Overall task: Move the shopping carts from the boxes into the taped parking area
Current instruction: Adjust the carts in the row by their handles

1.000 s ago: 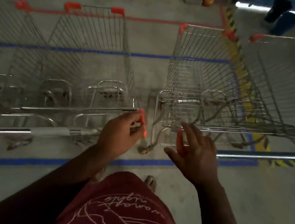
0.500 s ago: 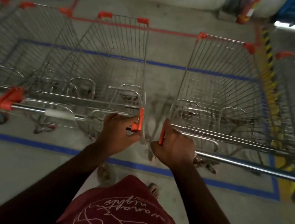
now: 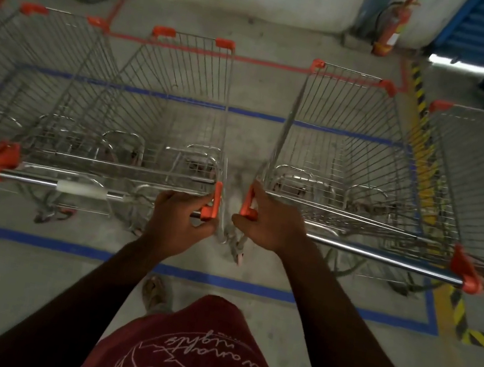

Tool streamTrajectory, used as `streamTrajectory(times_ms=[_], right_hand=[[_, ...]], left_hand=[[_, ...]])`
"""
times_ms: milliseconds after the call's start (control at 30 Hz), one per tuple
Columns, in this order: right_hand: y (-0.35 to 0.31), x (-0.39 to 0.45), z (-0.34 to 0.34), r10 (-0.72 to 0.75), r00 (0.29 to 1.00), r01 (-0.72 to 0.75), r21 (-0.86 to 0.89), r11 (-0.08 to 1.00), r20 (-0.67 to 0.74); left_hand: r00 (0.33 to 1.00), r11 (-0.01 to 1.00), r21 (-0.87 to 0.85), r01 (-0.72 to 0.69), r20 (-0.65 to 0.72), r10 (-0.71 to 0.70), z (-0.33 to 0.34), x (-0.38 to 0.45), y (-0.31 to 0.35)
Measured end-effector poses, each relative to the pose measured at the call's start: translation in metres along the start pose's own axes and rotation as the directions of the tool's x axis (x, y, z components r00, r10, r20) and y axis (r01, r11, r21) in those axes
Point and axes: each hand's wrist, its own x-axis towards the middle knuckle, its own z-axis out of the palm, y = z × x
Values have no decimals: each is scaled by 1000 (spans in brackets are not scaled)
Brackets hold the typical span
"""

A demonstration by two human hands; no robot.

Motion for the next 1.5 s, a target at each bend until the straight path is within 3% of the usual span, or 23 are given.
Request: streamTrajectory(times_ms=[167, 367, 700, 1033, 1333, 1500], right_hand=[[14, -18, 23, -61, 944, 15, -142, 990, -324], [12, -17, 17, -76, 959, 16, -217, 976, -274], [14, 7, 12, -122, 959, 72, -195, 978, -257], [1, 38, 9, -215, 946, 172, -186, 967, -241], [22, 32, 4, -388, 904, 389, -30, 921, -181], [40, 21, 8, -398, 904, 400, -17, 916, -157]], left_hand=[[999, 999, -18, -45, -29, 45, 2, -1, -1], [998, 998, 46, -37, -53, 39, 3, -2, -1], [1000, 999, 42, -4, 17, 3, 6, -1, -6], [1000, 1000, 21, -20, -10, 20, 1, -1, 0], [1000, 1000, 16, -5, 9, 5, -1, 4, -2], [1000, 999, 26, -22, -9, 22, 1, 5, -5]])
